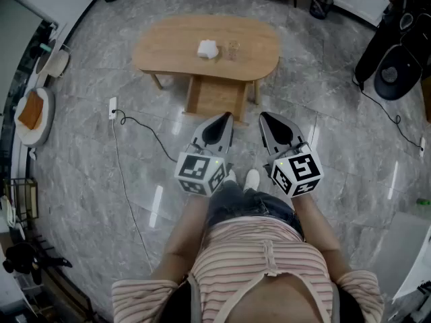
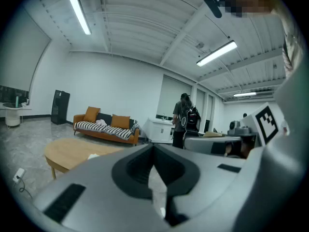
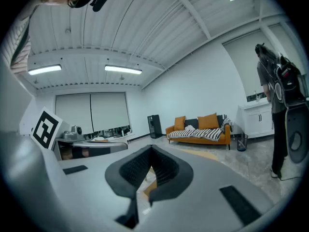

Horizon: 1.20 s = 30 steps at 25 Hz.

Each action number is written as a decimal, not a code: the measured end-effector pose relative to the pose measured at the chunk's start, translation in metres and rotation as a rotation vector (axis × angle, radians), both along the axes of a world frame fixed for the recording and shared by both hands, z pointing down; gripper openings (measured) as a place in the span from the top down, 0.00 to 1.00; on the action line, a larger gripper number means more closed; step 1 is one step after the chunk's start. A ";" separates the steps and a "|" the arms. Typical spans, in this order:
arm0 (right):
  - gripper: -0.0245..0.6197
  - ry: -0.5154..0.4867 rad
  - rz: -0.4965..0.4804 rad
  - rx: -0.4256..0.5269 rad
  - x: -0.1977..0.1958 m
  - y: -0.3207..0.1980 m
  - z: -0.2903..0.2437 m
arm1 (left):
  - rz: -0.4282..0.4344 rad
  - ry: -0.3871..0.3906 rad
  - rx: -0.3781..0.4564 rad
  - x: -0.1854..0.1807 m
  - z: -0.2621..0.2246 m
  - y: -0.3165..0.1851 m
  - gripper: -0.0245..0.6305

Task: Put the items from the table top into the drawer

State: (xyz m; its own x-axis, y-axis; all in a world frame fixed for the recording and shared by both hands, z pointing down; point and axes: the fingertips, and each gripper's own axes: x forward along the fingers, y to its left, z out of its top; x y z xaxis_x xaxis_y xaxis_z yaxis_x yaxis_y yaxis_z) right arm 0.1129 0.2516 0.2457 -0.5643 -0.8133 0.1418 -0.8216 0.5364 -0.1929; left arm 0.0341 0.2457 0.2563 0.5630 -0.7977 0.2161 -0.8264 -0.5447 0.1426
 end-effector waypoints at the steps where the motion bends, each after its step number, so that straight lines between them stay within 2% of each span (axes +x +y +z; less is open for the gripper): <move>1: 0.95 0.000 0.000 0.001 0.001 0.000 0.001 | -0.002 0.001 0.001 0.000 0.000 0.000 0.94; 10: 0.95 -0.011 0.007 -0.002 0.009 -0.003 0.002 | -0.016 0.009 -0.009 -0.001 0.003 -0.001 0.94; 14: 0.95 -0.048 0.016 -0.015 0.019 -0.010 0.003 | -0.039 0.019 -0.018 -0.006 0.005 -0.007 0.94; 21: 0.95 -0.043 0.074 -0.036 0.044 -0.016 0.008 | -0.088 0.047 -0.035 -0.018 0.009 -0.012 0.94; 30: 0.95 -0.043 0.104 -0.072 0.063 -0.026 0.017 | -0.098 0.026 -0.031 -0.012 0.008 -0.024 0.94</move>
